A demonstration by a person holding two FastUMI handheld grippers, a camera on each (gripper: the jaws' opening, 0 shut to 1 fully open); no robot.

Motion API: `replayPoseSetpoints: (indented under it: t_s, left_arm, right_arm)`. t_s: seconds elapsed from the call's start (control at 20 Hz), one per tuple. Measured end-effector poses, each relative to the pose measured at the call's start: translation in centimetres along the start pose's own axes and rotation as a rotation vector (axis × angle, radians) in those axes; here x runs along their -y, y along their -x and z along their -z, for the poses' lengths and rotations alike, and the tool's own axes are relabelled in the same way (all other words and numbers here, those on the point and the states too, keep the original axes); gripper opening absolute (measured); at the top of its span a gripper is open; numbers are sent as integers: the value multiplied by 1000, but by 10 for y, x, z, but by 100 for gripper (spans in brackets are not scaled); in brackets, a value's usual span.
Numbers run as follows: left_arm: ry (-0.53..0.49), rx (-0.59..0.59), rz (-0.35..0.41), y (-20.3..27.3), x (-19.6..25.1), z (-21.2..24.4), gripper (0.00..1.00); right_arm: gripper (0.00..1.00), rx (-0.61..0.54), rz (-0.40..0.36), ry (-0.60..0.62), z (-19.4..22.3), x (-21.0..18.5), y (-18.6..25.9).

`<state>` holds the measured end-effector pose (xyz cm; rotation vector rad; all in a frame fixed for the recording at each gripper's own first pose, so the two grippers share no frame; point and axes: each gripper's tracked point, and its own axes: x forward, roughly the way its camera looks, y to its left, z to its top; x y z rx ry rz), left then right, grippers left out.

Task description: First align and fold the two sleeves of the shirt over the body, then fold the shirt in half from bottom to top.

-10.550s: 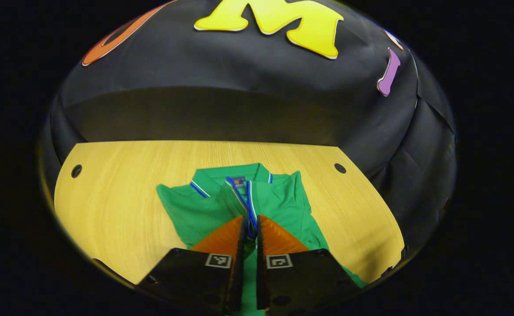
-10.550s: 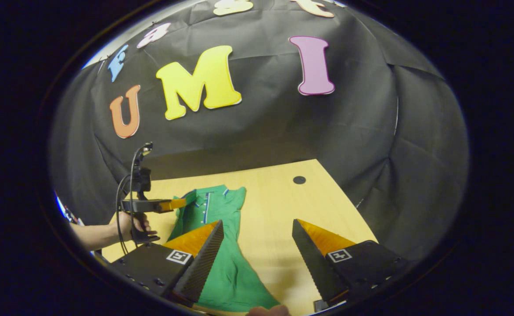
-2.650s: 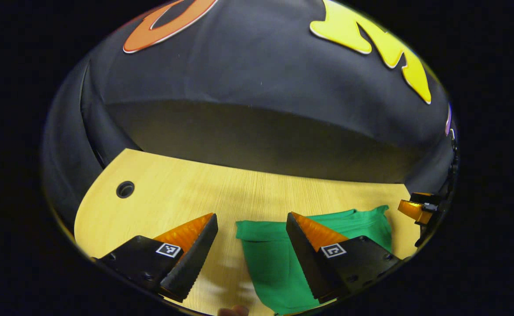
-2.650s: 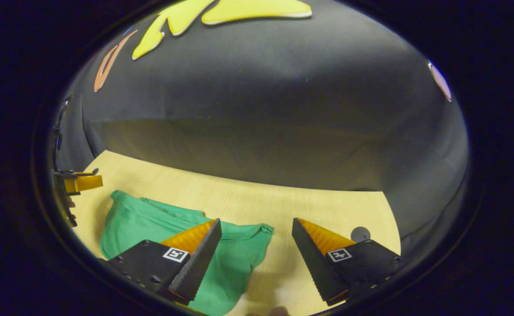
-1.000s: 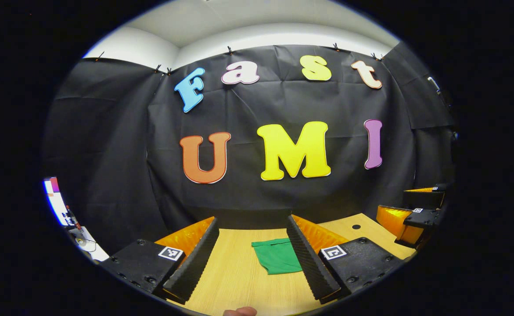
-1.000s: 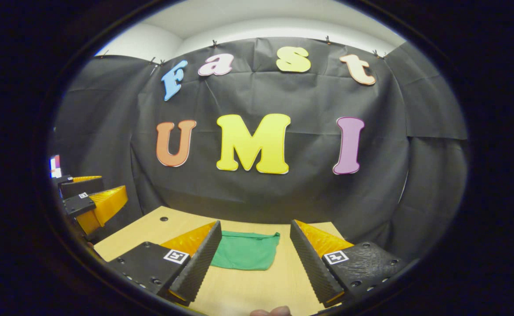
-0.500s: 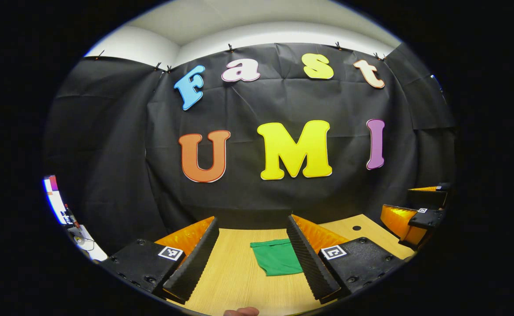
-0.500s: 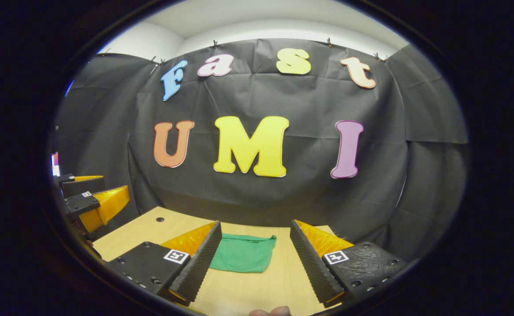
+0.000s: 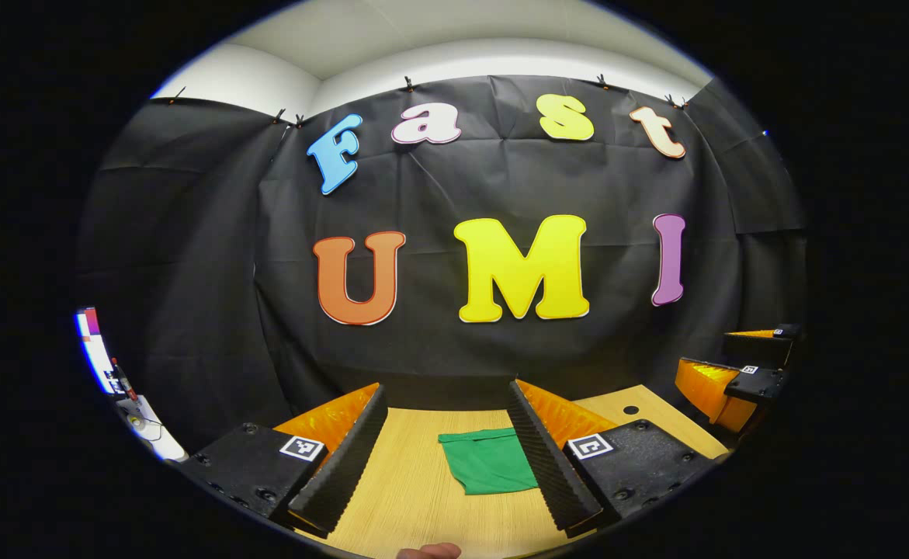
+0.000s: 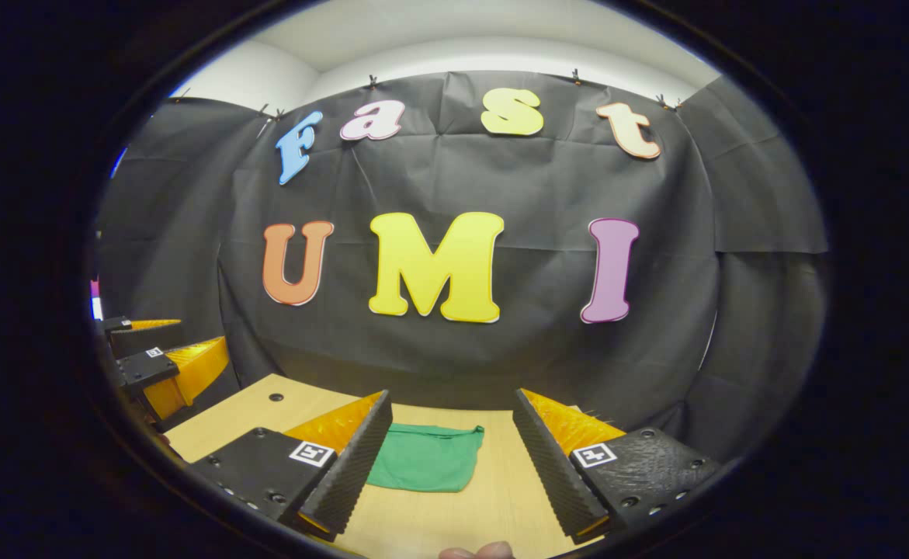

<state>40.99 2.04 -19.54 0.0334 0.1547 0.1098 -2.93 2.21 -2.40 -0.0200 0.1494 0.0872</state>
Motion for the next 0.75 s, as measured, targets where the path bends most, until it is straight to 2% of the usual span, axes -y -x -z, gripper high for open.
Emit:
replayPoseSetpoints:
  t_s: [0.15, 0.2, 0.6, 0.65, 0.7, 0.75]
  left_arm:
    - [3, -9, 2, 1, 1, 1, 98]
    - [1, -8, 2, 1, 1, 1, 98]
    - [3, -8, 12, 0, 5, 1, 98]
    - [4, -7, 12, 0, 6, 1, 98]
    - [5, -4, 14, -1, 7, 0, 89]
    - [5, -3, 20, -2, 8, 0, 89]
  right_arm:
    - [94, 10, -8, -3, -2, -1, -3]
    - [97, 10, -10, -6, -2, -1, -4]
    - [94, 15, -10, -17, -4, 8, -7]
    - [96, 15, -12, -20, -4, 8, -7]
    - [95, 14, -11, -21, -3, 8, -7]
    - [94, 13, -11, -23, -3, 10, -7]
